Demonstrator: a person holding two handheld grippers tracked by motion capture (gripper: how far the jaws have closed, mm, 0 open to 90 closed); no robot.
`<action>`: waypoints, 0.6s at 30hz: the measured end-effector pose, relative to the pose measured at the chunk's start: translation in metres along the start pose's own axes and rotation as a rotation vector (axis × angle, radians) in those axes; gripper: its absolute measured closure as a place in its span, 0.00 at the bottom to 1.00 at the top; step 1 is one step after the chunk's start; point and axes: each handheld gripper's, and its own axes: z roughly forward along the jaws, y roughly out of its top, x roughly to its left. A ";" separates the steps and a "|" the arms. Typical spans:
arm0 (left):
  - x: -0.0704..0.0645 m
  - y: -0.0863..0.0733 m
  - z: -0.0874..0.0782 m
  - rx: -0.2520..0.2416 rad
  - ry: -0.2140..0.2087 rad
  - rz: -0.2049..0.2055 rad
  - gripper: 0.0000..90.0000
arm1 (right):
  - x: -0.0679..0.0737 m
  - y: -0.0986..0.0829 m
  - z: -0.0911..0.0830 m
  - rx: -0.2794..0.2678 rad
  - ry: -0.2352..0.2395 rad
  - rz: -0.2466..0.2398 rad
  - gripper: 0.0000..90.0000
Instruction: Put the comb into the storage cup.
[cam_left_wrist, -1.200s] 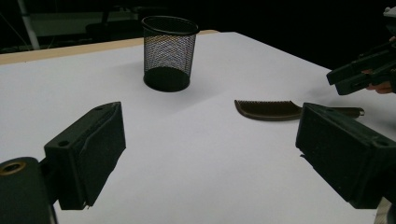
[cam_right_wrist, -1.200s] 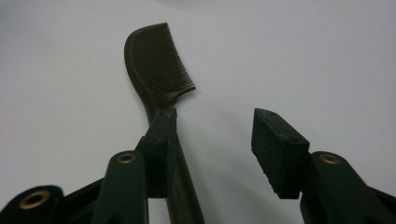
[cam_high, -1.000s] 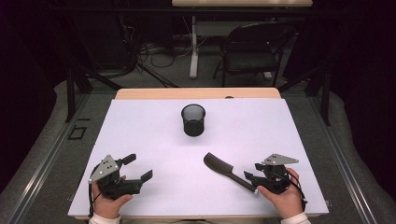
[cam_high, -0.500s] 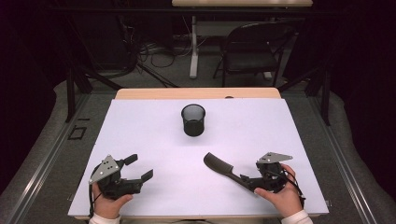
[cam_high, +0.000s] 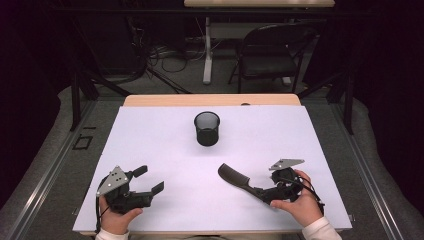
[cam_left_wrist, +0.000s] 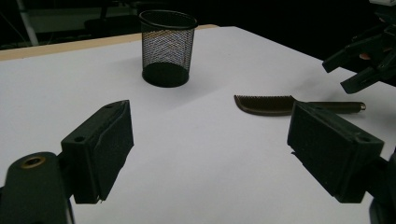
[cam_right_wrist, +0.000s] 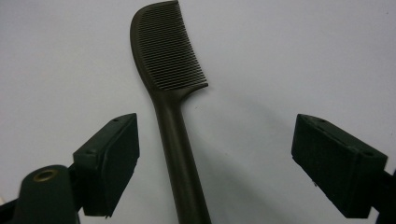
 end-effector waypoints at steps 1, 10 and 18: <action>0.000 0.000 0.000 0.001 0.000 0.000 0.16 | 0.000 0.001 0.001 0.006 -0.001 -0.003 0.17; 0.000 0.000 0.000 0.002 -0.002 -0.001 0.16 | 0.005 0.012 0.005 0.072 0.011 -0.063 0.17; -0.001 0.000 0.000 0.005 0.006 -0.001 0.16 | 0.008 0.021 0.009 0.116 0.002 -0.112 0.17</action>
